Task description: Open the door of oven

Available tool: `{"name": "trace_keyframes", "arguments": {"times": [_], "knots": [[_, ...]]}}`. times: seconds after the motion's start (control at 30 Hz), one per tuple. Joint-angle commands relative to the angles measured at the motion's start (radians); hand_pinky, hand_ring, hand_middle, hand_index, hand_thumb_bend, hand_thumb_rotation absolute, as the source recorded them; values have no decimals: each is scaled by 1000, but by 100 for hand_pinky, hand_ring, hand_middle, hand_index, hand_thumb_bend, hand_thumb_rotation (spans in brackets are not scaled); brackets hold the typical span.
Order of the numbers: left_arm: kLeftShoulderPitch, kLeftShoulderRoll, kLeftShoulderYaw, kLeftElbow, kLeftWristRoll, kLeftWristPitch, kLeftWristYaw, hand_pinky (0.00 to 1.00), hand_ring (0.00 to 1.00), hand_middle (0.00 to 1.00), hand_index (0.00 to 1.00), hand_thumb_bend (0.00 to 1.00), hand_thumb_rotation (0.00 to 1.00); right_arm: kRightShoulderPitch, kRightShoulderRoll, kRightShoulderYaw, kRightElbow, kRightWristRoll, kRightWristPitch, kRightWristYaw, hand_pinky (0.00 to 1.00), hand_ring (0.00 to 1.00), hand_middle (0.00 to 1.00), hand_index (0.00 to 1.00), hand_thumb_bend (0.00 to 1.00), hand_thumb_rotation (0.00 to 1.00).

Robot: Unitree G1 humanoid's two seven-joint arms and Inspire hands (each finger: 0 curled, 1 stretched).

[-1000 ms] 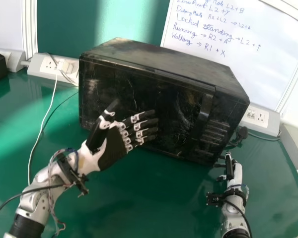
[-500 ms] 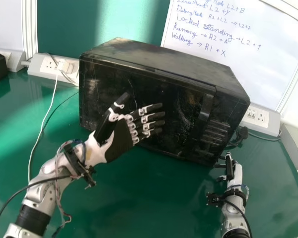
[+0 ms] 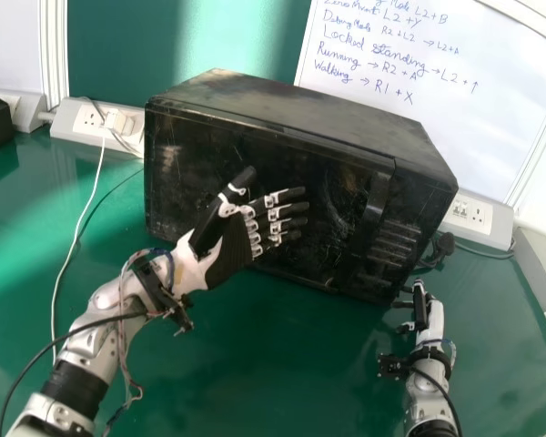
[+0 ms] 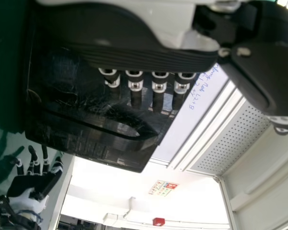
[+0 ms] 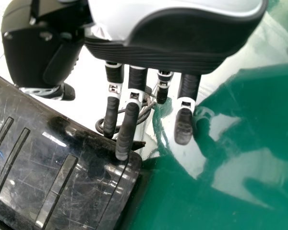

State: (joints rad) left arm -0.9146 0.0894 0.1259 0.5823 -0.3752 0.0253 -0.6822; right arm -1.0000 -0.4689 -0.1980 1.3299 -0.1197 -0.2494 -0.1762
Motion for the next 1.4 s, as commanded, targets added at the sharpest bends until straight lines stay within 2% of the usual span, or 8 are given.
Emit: {"name": "trace_keyframes", "arguments": {"times": [0.0,0.27,0.57,0.87,1.1,1.37], "knots": [[-33,-1,-14,34,17,-16,1,100,100,100,100,100,96,14,9,-3,2,8,-5,4,17,24,37,60,56,70],[-145,0,16,220,21,-43,-26,100,100,100,100,100,95,12,10,-2,2,7,0,2,17,24,37,61,58,73],[-216,-21,19,372,45,-105,-22,100,100,100,100,100,96,7,13,-14,3,19,2,13,17,24,37,62,57,72],[-274,-46,20,475,74,-147,-30,100,100,100,100,100,97,6,15,-13,2,19,3,12,18,24,37,63,57,79],[-318,-63,46,543,75,-158,-24,100,100,100,100,100,99,5,17,-23,1,31,-1,27,18,23,37,66,59,80],[-352,-64,50,596,118,-204,27,100,100,100,100,100,99,6,13,-17,1,24,2,24,18,24,37,65,61,82]]}}
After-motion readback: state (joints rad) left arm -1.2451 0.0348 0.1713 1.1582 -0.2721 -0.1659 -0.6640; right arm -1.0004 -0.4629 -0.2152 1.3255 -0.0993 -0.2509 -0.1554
